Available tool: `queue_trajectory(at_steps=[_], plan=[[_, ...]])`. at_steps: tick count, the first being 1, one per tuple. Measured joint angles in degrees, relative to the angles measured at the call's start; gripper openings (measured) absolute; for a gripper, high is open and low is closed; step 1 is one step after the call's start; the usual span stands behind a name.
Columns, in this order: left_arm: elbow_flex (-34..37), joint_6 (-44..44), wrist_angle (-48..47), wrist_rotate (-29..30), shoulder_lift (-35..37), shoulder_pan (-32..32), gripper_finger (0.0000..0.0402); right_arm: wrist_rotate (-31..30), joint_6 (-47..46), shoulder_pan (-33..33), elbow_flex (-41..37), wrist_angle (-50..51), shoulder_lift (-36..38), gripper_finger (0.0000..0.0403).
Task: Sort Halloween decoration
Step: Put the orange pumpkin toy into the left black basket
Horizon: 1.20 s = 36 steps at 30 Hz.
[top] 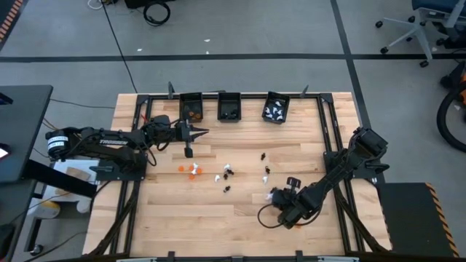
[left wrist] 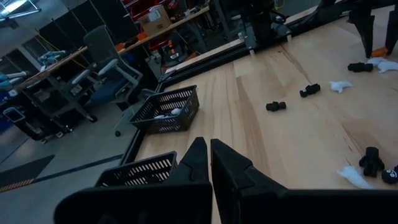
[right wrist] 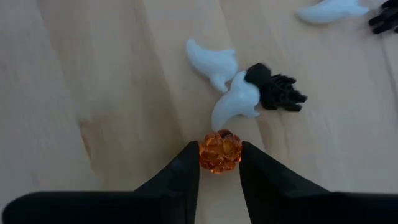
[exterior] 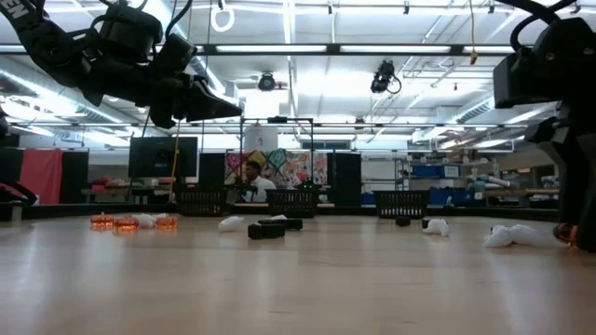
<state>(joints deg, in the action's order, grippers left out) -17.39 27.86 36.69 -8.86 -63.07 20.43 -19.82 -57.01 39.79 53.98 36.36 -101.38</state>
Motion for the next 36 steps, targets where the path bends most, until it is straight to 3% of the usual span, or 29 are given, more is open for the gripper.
queue_trajectory(at_steps=[9,16,19,26,32,36], plan=[[0.0,-0.89,-0.03,0.0,-0.01,0.0,0.0,-1.4,-0.12,-2.25,0.03,1.37,0.45,0.0104],[0.0,-6.95,-5.9,0.0,0.0,-0.02,0.0,-6.48,5.3,-6.37,4.88,18.08,2.99,0.0104],[0.0,-10.24,-9.91,0.02,0.0,-0.02,0.0,-10.56,11.43,-8.43,6.05,19.33,4.44,0.0104],[0.0,-18.6,-17.85,3.78,0.02,-0.02,0.0,-13.6,30.18,-17.06,5.89,7.62,6.44,0.0104],[0.02,-20.37,-24.48,13.83,3.97,-2.18,0.0,-9.76,49.91,-27.92,5.24,-10.81,6.46,0.0105],[0.02,-20.35,-27.52,21.24,8.57,-3.71,0.0,-3.81,60.01,-34.59,5.24,-21.88,6.44,0.0105]])
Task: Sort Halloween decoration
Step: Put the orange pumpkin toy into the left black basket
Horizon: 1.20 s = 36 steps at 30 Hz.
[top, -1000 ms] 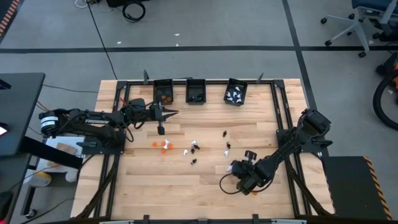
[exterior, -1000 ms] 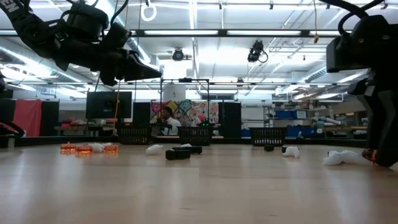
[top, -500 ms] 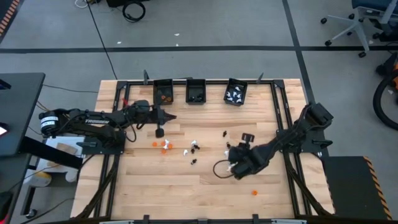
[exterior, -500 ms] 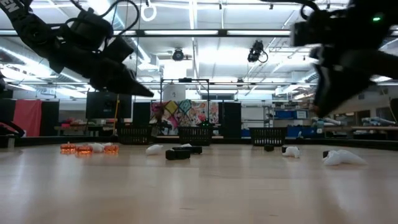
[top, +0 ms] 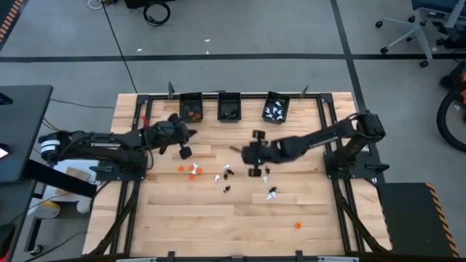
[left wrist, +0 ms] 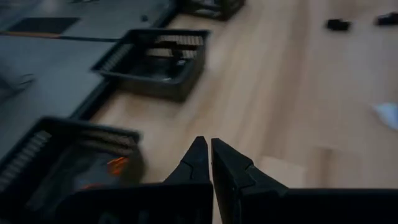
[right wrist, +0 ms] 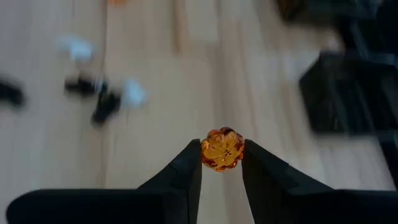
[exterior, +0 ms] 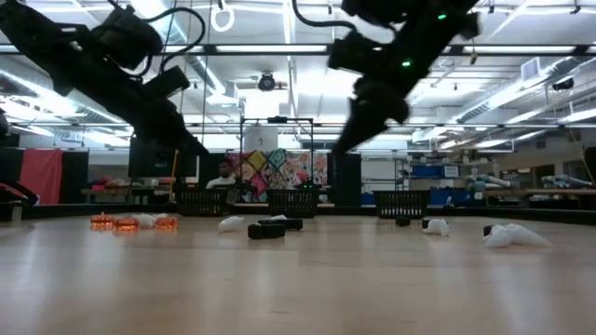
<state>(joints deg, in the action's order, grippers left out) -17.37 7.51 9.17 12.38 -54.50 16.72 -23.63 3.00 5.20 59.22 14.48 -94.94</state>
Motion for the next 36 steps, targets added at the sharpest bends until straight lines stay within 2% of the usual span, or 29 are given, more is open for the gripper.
queue_trajectory(at_steps=[5,10,14,18,20,27,31,36], plan=[[0.0,0.46,-2.19,6.29,2.6,0.45,0.0,9.19,4.71,-7.22,-0.01,-14.01,-1.28,0.0105],[0.0,2.84,-2.01,6.38,2.39,1.56,0.0,15.67,4.69,-12.4,4.0,-21.9,-5.76,0.0106],[0.0,5.02,-2.28,6.79,2.41,1.39,0.0,16.7,4.3,-14.52,12.43,-21.1,-11.7,0.0106],[0.0,3.62,-2.91,18.47,2.43,1.45,0.0,17.66,4.09,-15.83,24.21,-15.08,-18.8,0.0106],[0.0,2.75,-3.59,21.24,2.52,1.44,0.0,17.5,4.05,-16.29,29.86,-13.25,-22.27,0.0106],[0.0,1.47,-4.91,21.64,4.77,1.44,0.0,17.48,2.18,-18.73,46.73,-10.48,-32.72,0.0106],[-0.02,0.0,-8.48,22.08,8.53,1.44,0.0,17.3,-0.95,-20.31,53.03,-9.34,-37.61,0.0106],[-0.02,-2.43,-12.63,26.05,11.74,1.44,0.0,17.29,-5.67,-21.62,59.43,-9.8,-43.78,0.0106]])
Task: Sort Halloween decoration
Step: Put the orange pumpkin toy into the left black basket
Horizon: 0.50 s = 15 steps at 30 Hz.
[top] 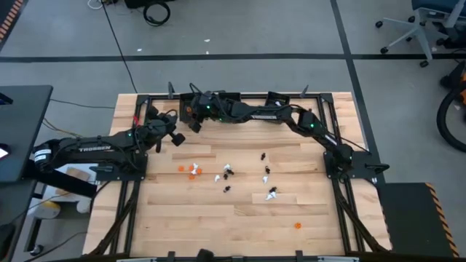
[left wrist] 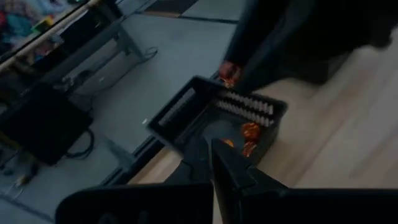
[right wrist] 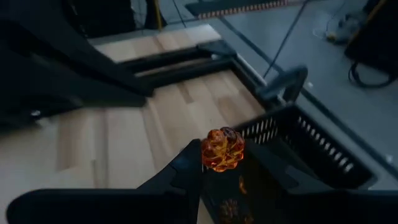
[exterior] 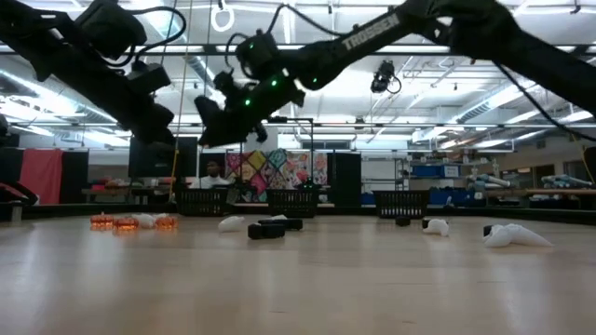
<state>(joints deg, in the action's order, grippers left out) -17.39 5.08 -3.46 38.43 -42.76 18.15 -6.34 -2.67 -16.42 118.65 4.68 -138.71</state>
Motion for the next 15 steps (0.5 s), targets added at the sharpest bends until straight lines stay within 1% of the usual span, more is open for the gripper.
queue_trajectory(at_steps=[4,7,9,15], plan=[[0.0,-1.45,-2.3,2.21,0.46,0.04,0.0,-0.01,-3.57,-0.97,3.62,-0.55,-4.44,0.0106],[0.0,-2.1,-3.49,2.38,0.42,0.04,0.0,0.03,-5.38,-1.65,5.5,-0.23,-6.6,0.011],[0.0,-2.43,-4.19,2.41,0.46,0.04,0.0,0.05,-5.76,-1.9,6.04,-0.38,-7.47,0.0121],[0.0,-2.97,-5.03,2.41,0.44,0.04,0.0,0.43,-5.78,-2.22,6.07,1.35,-7.33,0.0173]])
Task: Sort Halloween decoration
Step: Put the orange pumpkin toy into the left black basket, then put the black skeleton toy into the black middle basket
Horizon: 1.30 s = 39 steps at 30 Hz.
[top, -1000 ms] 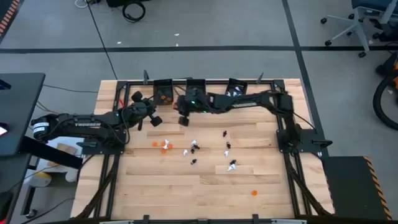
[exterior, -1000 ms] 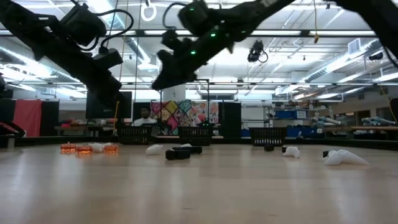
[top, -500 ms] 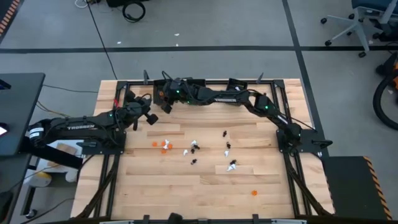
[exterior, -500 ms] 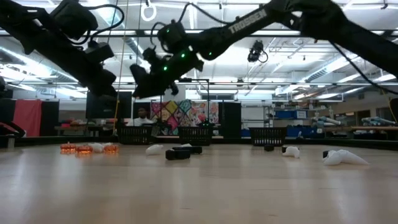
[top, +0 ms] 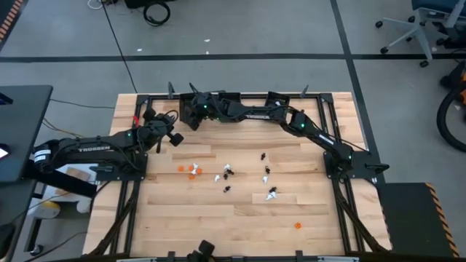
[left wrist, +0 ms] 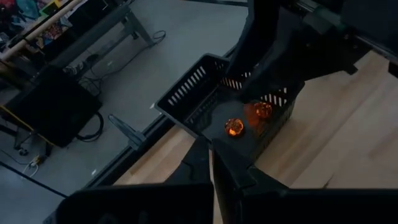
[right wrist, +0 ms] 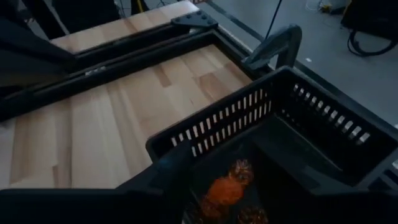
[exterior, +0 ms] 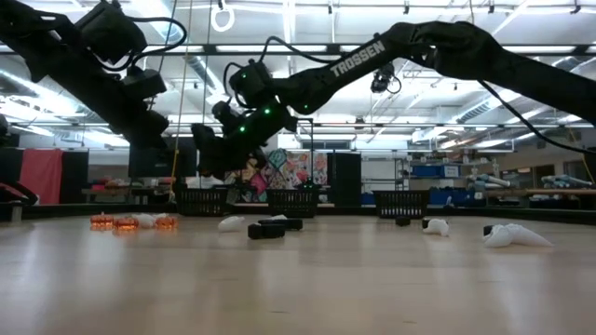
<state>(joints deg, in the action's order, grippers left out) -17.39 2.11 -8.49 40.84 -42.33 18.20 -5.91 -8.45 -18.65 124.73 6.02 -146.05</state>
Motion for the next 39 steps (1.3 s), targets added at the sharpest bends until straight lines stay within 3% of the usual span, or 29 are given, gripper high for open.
queue_trajectory(at_steps=[8,16,21,26,32,36,39], plan=[[0.0,0.48,-0.01,-0.02,0.0,-0.1,0.0,3.26,4.99,1.3,-0.04,5.29,4.2,0.0194],[0.0,1.0,-1.22,-0.02,-0.04,-0.11,0.0,-0.82,13.04,9.26,-2.29,31.01,13.17,0.0181],[0.0,1.0,-1.26,-1.14,-0.04,-0.11,0.0,-4.54,12.67,16.11,-11.6,38.34,20.29,0.0175],[0.0,0.97,-1.14,-3.85,-0.04,-0.11,0.0,-4.53,7.72,20.04,-29.46,30.44,28.08,0.0175],[0.0,0.98,-0.23,-4.72,-0.04,-0.11,0.0,-4.37,1.23,23.12,-48.03,11.31,34.17,0.0179],[0.0,1.0,0.34,-4.73,-0.04,-0.11,0.0,-4.47,-0.52,24.36,-56.44,-1.86,35.15,0.0179],[0.0,1.12,0.46,-4.73,-0.04,-0.11,0.0,-5.05,-2.48,24.72,-59.63,-5.48,34.68,0.0179]])
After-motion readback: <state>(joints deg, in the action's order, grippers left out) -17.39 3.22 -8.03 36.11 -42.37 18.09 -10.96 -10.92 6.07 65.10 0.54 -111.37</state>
